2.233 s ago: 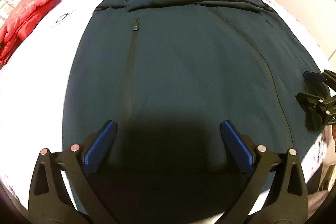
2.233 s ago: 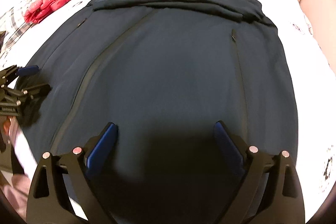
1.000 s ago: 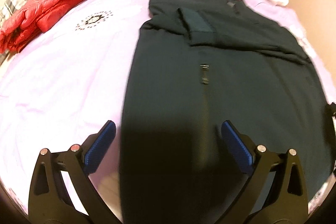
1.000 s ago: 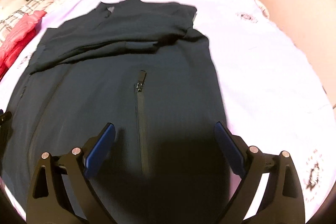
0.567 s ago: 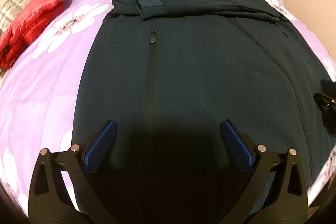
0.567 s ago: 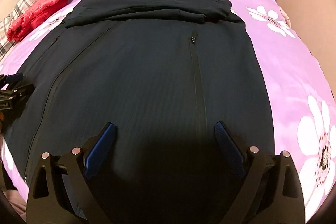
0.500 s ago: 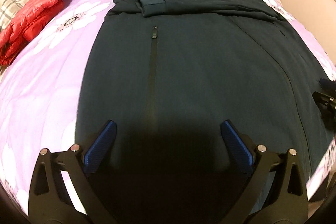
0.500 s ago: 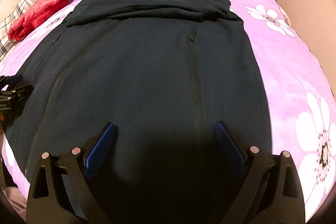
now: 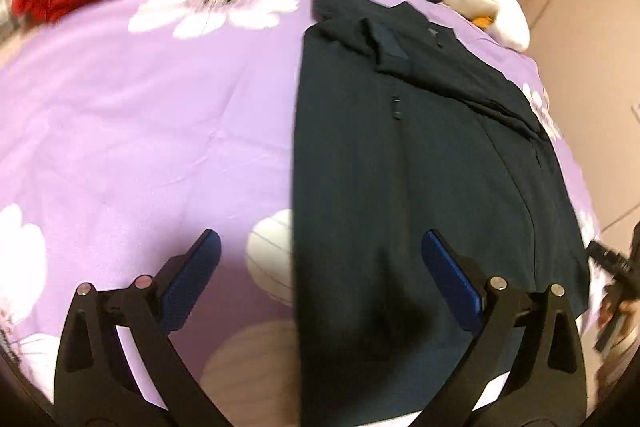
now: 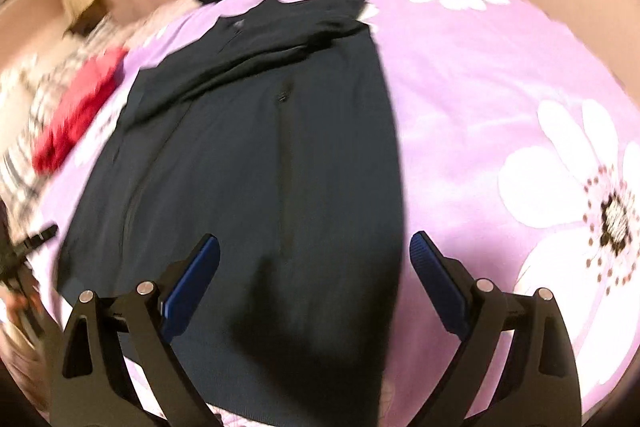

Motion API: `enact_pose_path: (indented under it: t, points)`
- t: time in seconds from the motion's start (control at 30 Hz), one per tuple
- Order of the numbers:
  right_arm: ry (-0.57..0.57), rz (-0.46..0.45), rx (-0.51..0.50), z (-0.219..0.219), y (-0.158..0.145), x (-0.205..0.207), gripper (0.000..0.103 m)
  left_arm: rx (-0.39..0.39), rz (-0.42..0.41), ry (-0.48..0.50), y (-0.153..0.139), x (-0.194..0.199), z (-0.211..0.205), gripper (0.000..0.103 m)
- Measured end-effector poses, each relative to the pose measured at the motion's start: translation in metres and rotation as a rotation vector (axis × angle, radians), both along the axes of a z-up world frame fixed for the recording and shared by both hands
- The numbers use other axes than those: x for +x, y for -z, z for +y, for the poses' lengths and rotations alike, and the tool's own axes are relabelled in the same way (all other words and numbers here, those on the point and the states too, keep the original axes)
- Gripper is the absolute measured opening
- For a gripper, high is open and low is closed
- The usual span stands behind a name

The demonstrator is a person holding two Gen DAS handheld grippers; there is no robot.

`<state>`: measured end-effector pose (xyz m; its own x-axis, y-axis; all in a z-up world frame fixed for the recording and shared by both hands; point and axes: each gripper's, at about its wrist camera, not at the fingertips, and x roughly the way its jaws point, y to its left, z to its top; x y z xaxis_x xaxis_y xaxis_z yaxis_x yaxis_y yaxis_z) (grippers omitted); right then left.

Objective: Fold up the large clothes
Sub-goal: 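Move both open tools along the folded jacket toward its hem, then grasp the navy jacket hem with the left tool while the right tool grasps it too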

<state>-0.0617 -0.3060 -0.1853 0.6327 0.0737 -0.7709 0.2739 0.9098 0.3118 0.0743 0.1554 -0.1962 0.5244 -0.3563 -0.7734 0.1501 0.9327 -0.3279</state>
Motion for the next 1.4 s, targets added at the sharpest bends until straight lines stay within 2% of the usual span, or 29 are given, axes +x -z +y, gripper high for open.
enact_pose_path:
  t: [0.17,0.3,0.37,0.43,0.57,0.77,0.87,1.0,1.17,1.37,1.4]
  points:
    - [0.039,0.038,0.094,-0.016,0.016,-0.003,0.096,-0.120,0.046,0.002,0.010,0.012,0.010,0.101]
    - [0.000,0.038,0.132,-0.015,0.018,-0.006,0.096,-0.219,0.076,0.083,0.012,0.016,0.000,0.101]
    - [-0.035,0.029,0.183,-0.014,0.017,-0.003,0.096,-0.264,0.100,0.136,0.015,0.017,-0.006,0.101]
    - [-0.070,0.031,0.223,-0.013,0.017,0.002,0.096,-0.284,0.114,0.164,0.017,0.020,-0.010,0.101]
    - [-0.127,0.033,0.237,-0.010,0.018,0.025,0.095,-0.366,0.146,0.184,0.018,0.037,-0.015,0.101]
    - [-0.156,0.014,0.344,-0.019,0.022,0.069,0.087,-0.483,0.193,0.201,0.023,0.066,-0.034,0.101]
    - [-0.163,0.009,0.386,-0.022,0.024,0.073,0.087,-0.495,0.196,0.223,0.023,0.065,-0.038,0.100]
    - [-0.192,0.025,0.427,-0.026,0.024,0.057,0.078,-0.489,0.212,0.292,0.023,0.047,-0.036,0.100]
    - [-0.248,0.050,0.451,-0.022,0.023,0.021,0.078,-0.476,0.225,0.339,0.023,0.015,-0.031,0.100]
    - [-0.277,0.084,0.446,-0.010,0.020,-0.010,0.078,-0.488,0.238,0.348,0.023,-0.009,-0.032,0.100]
    - [-0.278,0.088,0.442,-0.009,0.019,-0.013,0.078,-0.469,0.230,0.351,0.024,-0.014,-0.035,0.100]
